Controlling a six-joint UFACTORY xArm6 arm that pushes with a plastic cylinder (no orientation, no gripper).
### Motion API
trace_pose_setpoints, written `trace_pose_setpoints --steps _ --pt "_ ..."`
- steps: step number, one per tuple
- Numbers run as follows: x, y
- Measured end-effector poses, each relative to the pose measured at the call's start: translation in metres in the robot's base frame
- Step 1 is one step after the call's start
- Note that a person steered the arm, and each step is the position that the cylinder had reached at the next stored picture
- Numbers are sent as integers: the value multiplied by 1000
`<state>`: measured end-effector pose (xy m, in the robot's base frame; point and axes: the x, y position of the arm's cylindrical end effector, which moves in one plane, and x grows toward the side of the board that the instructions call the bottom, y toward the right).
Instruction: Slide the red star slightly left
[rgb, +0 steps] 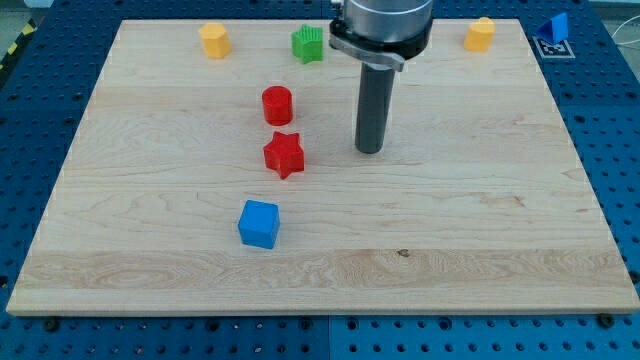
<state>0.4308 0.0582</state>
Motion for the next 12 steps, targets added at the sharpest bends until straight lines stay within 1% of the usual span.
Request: trace_pose_setpoints --steps 1,2,3,4,5,6,7,8,9,10,11,12 --pt "7 15" --pt "35 47" --pt "66 53" --pt "88 43" --pt "100 31" --pt "90 30" --pt "89 32" --pt "67 52" --pt "37 43" --pt "12 -2" --pt "7 -41" --pt "14 -56"
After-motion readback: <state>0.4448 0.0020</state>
